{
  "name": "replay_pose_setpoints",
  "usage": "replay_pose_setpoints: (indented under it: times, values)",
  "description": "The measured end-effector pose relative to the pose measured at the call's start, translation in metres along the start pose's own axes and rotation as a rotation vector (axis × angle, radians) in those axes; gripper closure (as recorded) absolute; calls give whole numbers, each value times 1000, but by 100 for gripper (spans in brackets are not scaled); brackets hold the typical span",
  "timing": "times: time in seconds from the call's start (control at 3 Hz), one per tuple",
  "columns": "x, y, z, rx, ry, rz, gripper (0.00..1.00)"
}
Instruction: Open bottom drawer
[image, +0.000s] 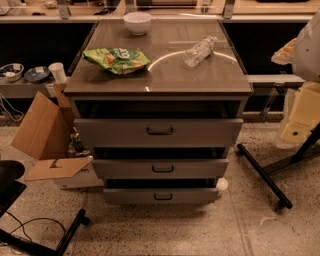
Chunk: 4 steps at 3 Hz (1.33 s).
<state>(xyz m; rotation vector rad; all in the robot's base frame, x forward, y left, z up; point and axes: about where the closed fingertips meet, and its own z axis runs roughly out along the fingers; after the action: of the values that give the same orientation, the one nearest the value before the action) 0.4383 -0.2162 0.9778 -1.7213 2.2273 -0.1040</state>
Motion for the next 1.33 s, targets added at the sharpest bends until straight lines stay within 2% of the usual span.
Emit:
replay_pose_setpoints:
  times: [0.33,0.67,1.0,1.33]
  values:
    - [0,0,0,0,0,0,0]
    - [-4,8,15,-8,-5,-9,0]
    - [-13,37,57,-41,-72,-22,0]
    - [-24,71,115,-55,-112,-36,0]
